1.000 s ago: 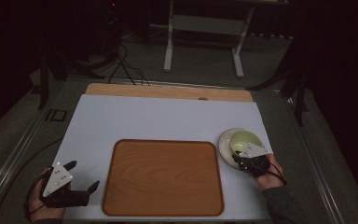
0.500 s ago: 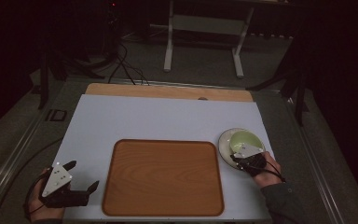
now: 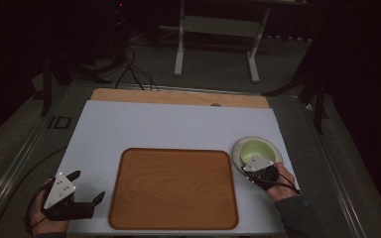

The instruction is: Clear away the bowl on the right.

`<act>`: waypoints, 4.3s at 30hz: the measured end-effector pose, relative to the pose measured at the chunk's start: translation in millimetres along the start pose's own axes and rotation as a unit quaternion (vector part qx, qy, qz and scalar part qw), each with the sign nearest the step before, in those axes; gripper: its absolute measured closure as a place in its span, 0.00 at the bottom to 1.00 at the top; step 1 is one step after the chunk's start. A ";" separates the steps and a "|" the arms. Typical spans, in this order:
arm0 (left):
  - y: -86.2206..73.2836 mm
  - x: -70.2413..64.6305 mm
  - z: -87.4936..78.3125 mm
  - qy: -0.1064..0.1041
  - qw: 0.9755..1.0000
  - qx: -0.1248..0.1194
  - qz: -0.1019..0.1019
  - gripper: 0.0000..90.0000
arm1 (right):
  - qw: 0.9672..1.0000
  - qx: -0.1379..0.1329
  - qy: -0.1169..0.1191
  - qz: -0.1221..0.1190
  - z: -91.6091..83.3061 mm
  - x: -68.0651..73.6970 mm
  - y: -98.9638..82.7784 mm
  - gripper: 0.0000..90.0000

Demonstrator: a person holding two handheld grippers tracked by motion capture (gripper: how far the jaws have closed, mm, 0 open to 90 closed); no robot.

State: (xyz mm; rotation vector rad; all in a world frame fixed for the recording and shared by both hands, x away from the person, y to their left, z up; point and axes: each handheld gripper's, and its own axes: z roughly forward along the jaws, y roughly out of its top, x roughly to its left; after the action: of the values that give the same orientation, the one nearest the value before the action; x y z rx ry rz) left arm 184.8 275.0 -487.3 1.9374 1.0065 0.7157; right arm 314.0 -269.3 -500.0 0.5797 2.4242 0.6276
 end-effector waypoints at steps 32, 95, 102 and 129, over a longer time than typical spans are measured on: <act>0.0 0.3 -1.0 0.001 1.000 -0.004 -0.002 0.02 | 0.999 -0.034 0.000 -0.034 -16.6 8.1 34.1 0.92; 0.4 0.5 -3.5 0.003 1.000 -0.016 -0.002 0.02 | 0.993 -0.080 0.035 -0.077 -12.2 45.7 86.9 0.92; 0.4 0.5 -4.0 0.003 1.000 -0.017 -0.001 0.02 | 0.992 -0.085 0.042 -0.080 -10.6 51.1 91.1 0.92; 0.2 0.6 -3.7 0.003 1.000 -0.017 -0.002 0.02 | 0.988 -0.100 0.063 -0.103 -7.3 67.7 110.0 0.92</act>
State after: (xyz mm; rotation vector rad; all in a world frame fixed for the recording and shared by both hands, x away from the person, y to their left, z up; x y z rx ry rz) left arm 182.3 277.0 -485.1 1.9048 0.9948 0.7320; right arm 287.5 -148.5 -462.3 0.2100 2.4575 0.8263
